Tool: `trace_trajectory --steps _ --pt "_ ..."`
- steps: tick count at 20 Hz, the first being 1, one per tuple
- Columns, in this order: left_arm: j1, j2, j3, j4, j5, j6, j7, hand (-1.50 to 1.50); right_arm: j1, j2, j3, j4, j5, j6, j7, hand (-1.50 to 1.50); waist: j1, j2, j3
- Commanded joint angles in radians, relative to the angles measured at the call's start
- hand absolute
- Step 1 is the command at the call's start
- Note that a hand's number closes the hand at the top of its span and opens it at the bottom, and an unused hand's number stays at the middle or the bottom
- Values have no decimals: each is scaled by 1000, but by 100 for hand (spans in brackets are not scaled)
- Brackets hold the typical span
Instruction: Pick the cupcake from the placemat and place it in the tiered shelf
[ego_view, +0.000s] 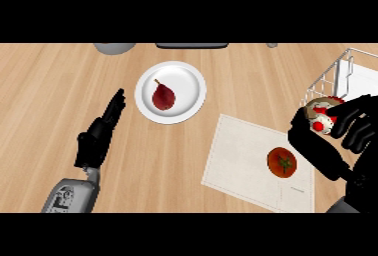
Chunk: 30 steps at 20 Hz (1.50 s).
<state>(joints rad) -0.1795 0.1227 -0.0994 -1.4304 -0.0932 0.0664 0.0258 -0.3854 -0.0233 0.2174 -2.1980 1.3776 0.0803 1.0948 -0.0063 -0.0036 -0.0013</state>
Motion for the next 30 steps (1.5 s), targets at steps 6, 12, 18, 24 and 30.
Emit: trace_trajectory --steps 6,12,18,24,30 --pt "-35 35 61 70 39 -57 -37 0 -238 -72 -217 -8 45 249 61 150 0 3 0" --pt "-27 -1 20 20 -17 -10 -5 0 -367 -170 -416 84 -27 291 -21 150 3 2 1" --pt "-28 5 33 -2 -9 -29 15 0 -359 -276 -536 159 -70 241 -122 150 5 2 1" --pt "-3 -12 34 -8 -7 -37 -7 0 -313 -363 -591 241 -107 167 -230 150 7 3 1" --pt "-24 27 81 18 16 -84 -3 0 -332 -437 -596 366 -119 105 -290 150 8 4 1"
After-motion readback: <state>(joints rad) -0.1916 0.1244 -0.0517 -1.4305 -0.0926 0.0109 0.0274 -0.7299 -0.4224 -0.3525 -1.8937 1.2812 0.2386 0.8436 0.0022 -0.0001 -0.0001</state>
